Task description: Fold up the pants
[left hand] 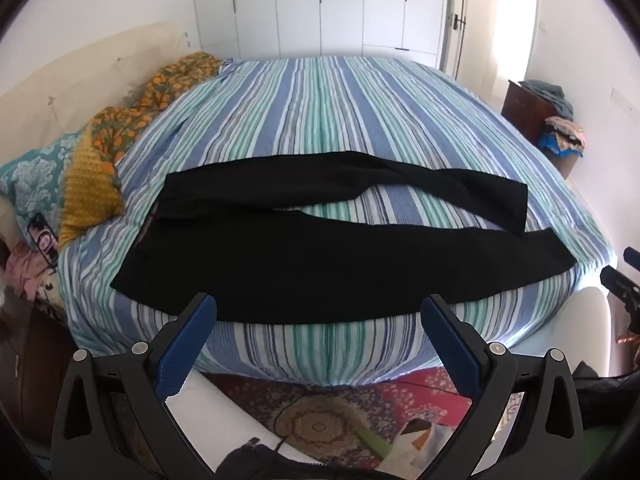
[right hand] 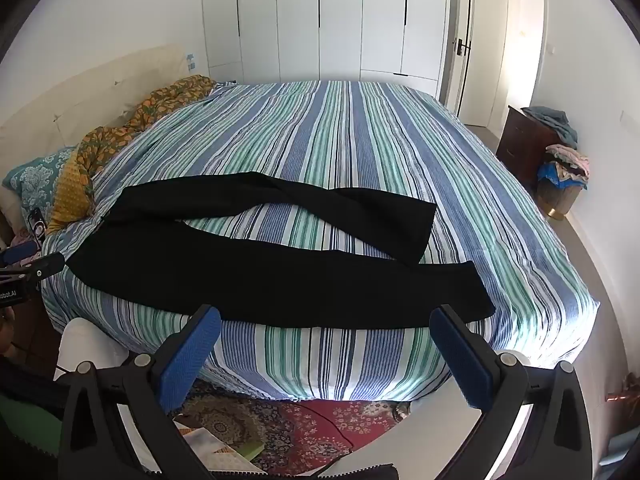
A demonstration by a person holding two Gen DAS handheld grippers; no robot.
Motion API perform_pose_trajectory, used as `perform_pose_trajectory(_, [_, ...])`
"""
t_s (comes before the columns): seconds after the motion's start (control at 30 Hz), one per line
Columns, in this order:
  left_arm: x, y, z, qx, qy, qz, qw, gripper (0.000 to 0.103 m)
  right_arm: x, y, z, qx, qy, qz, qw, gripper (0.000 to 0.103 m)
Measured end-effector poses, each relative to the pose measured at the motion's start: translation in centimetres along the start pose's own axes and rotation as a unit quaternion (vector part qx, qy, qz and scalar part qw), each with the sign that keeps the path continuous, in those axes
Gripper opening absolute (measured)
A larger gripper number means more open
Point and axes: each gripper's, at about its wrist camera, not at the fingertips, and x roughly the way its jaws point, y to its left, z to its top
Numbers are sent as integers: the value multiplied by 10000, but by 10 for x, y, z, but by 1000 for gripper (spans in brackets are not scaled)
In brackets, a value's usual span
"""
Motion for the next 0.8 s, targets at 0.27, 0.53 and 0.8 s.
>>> perform_pose_trajectory(0.27, [4, 6, -1, -60, 29, -43, 10000, 102, 0, 2, 2, 7, 6, 44, 10000, 103])
perform_pose_trajectory(0.53, [4, 4, 0, -13, 17, -52, 10000, 102, 1, 3, 3, 60, -33, 119, 9999, 103])
perform_pose_trajectory(0.8, [3, 1, 1, 43, 14, -62, 10000, 102, 2, -1, 2, 148, 14, 192, 9997, 103])
